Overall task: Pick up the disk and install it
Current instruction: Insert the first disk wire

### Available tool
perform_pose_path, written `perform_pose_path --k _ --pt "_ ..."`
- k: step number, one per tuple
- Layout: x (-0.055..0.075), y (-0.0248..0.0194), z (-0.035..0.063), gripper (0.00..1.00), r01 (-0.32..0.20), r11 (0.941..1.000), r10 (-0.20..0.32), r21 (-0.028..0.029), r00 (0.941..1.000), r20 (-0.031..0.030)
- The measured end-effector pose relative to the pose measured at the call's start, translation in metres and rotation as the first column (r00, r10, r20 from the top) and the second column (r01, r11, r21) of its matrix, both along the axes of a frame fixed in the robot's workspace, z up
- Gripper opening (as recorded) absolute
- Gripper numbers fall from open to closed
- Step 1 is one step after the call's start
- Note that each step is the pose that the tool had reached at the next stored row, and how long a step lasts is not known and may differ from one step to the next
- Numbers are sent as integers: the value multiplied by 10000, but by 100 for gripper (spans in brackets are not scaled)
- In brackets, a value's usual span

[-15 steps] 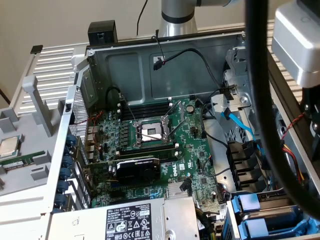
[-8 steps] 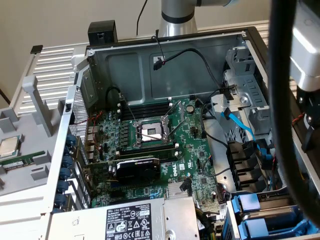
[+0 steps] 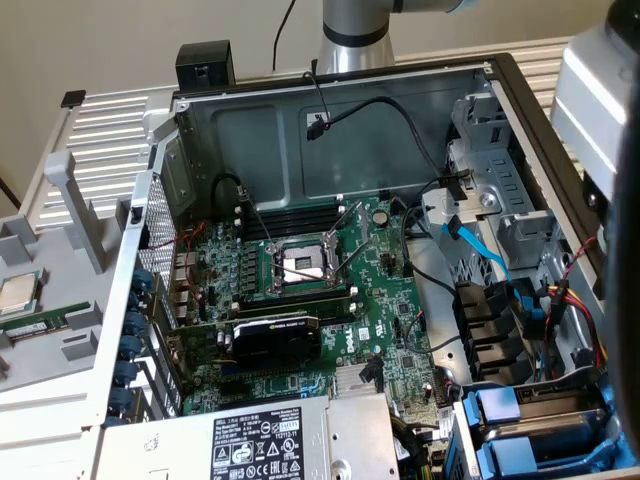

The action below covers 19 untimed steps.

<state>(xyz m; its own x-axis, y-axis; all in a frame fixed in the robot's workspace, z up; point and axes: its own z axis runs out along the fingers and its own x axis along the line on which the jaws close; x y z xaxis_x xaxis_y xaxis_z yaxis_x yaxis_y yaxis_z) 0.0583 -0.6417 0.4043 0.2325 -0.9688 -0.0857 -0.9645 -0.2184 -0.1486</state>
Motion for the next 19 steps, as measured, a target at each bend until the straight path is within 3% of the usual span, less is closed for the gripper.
perform_pose_path --k 4,12,14,17,19 --pt "35 -9 -32 49 -110 9999 110 77 9999 -6" --pt "36 -24 -58 49 -291 9995 292 92 9996 -12" --pt "36 -30 -79 49 -399 9991 400 119 9992 -23" --pt "38 -45 -107 49 -485 9986 486 230 9988 -45" --pt "42 -57 -120 49 -509 9981 511 350 9987 -60"
